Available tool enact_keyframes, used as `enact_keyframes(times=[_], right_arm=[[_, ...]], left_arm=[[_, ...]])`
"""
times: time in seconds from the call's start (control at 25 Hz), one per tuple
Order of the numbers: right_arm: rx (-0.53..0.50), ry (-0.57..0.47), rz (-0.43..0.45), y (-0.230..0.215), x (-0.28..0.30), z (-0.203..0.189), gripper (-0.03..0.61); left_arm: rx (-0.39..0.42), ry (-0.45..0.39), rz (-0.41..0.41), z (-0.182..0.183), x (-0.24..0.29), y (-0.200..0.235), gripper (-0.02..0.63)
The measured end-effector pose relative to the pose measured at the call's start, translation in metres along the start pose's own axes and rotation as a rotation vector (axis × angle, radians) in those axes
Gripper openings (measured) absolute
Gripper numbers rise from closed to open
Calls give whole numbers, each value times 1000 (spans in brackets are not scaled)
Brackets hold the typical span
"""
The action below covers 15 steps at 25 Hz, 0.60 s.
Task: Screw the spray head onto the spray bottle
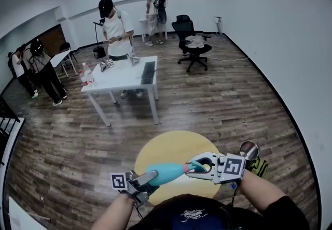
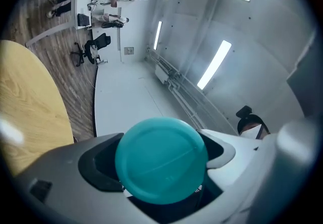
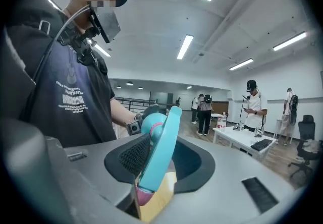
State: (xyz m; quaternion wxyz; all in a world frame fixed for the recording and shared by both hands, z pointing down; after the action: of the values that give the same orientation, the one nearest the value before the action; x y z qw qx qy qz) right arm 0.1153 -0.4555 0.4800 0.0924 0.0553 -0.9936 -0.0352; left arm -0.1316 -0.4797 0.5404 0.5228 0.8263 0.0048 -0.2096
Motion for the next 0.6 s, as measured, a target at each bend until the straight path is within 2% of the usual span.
enact_keyframes(times=[0.08,0.2,0.44,0.52,0.6], right_arm=[[56,-19,25,1,-2,-2,147],[124,-37,52,2,-7,-6,143],[221,-56,126,10,-6,-10,135],[232,-51,163,14,-5,-12,135],[223,-33,165,15,-2,-12,133]], left_arm=[[66,26,5,-2,2,-5,465],[210,81,33,-5,6,-17,466],[575,286,90,-9,13,-51,466],[632,324,89,-9,15,-58,466],[625,311,86,-6,13,-60,466]])
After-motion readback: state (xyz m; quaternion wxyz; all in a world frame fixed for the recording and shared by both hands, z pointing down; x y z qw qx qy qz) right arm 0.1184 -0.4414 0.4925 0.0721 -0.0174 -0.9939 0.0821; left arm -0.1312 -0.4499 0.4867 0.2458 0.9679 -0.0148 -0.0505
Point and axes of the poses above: the fingertips, and each gripper's own axes: x forward along the fingers, y to its left, z out of its top, the point moved 9 cm from there along -x, backward along the fingers, and after that the axes turned 1 degree about z, right-handed, at the moved point
